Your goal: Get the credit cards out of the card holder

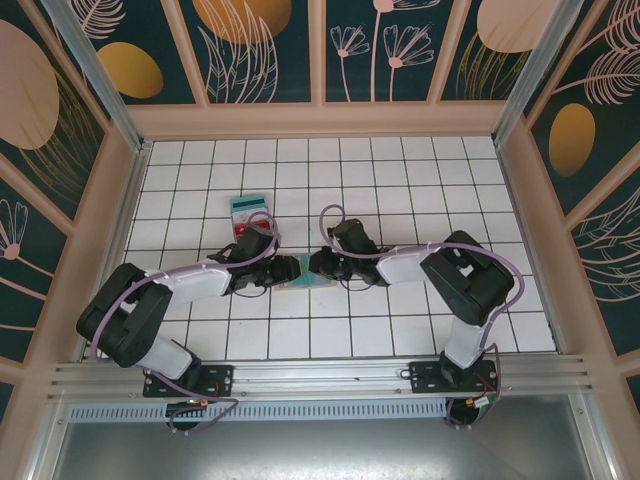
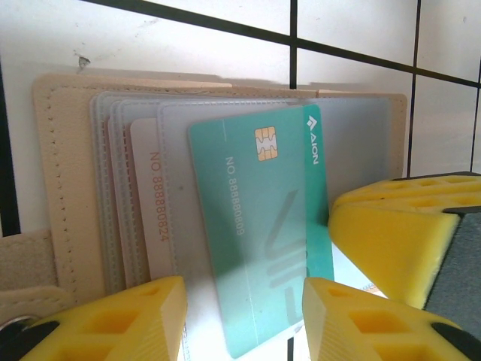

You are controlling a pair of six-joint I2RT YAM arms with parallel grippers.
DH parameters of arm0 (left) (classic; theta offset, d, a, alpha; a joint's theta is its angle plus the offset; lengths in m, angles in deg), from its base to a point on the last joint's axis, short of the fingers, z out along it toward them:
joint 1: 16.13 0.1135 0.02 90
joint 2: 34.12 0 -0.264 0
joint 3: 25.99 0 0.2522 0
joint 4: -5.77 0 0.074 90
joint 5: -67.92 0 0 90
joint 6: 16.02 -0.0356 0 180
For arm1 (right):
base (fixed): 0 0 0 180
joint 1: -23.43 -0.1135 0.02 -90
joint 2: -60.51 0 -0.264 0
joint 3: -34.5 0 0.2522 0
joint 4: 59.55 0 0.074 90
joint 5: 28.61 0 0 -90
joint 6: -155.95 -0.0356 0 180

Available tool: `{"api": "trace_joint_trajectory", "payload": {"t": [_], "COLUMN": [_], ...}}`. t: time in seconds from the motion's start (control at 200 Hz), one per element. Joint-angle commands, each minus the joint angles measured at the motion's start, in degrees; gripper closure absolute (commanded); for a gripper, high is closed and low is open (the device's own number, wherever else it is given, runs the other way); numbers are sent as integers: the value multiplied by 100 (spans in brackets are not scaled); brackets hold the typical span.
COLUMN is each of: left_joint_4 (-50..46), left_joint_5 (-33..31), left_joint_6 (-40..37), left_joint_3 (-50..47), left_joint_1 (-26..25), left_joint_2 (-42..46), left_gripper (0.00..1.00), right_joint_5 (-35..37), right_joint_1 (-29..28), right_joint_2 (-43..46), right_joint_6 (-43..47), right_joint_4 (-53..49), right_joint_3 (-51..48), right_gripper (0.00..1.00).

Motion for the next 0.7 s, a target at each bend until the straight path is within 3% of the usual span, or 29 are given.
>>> {"api": "trace_joint_trajectory", "payload": {"t": [0.0,0.51,0.696], "left_joint_4": [-193,-210,-202], "left_joint_5": [-77,-65,-56], "left_joint_6": [-25,-38,-43], "left_joint_3": [-61,-29,-6], "left_joint_1": [3,3,6], "left_joint_2": [-34,-84,-109], "left_gripper": [54,54,54], "right_joint_5": [96,235,-26], "right_joint_1": [50,124,191], "right_joint_2": [211,199,88], "right_joint_6": [7,83,134], "right_joint_4": [-20,-70,-50], "right_joint_3": [-91,-113,-85], "right_gripper": [86,83,82]}}
